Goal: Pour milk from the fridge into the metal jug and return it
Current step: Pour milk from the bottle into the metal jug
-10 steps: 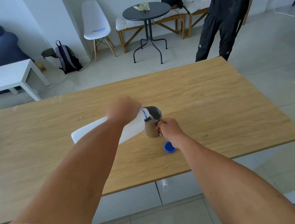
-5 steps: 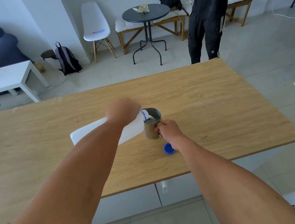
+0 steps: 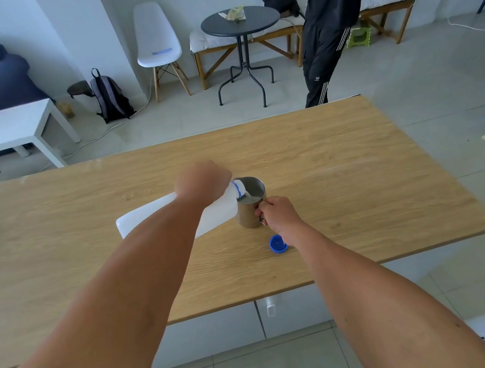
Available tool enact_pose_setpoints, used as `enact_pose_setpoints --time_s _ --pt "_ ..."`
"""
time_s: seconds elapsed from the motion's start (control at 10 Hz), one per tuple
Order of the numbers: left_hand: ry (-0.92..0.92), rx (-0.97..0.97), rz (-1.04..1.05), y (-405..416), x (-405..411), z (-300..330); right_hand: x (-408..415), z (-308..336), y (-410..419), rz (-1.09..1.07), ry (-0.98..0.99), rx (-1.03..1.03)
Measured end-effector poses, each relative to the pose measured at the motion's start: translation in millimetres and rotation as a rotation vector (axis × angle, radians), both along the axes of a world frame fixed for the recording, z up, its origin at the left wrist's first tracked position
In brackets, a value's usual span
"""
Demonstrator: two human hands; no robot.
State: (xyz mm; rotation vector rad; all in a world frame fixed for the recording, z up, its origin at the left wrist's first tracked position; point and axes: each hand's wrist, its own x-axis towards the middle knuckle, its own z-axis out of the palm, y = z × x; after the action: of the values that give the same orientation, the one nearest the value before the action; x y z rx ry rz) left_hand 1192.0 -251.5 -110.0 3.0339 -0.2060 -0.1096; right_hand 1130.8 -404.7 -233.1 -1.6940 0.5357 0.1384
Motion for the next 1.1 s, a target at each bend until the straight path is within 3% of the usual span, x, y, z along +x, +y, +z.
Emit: enact_pose_setpoints --time_s 1.1 --pt "0.011 0.0 -0.001 -0.7 1.6 0.5 -0.8 0.9 -0.1 -0.005 -0.002 0.001"
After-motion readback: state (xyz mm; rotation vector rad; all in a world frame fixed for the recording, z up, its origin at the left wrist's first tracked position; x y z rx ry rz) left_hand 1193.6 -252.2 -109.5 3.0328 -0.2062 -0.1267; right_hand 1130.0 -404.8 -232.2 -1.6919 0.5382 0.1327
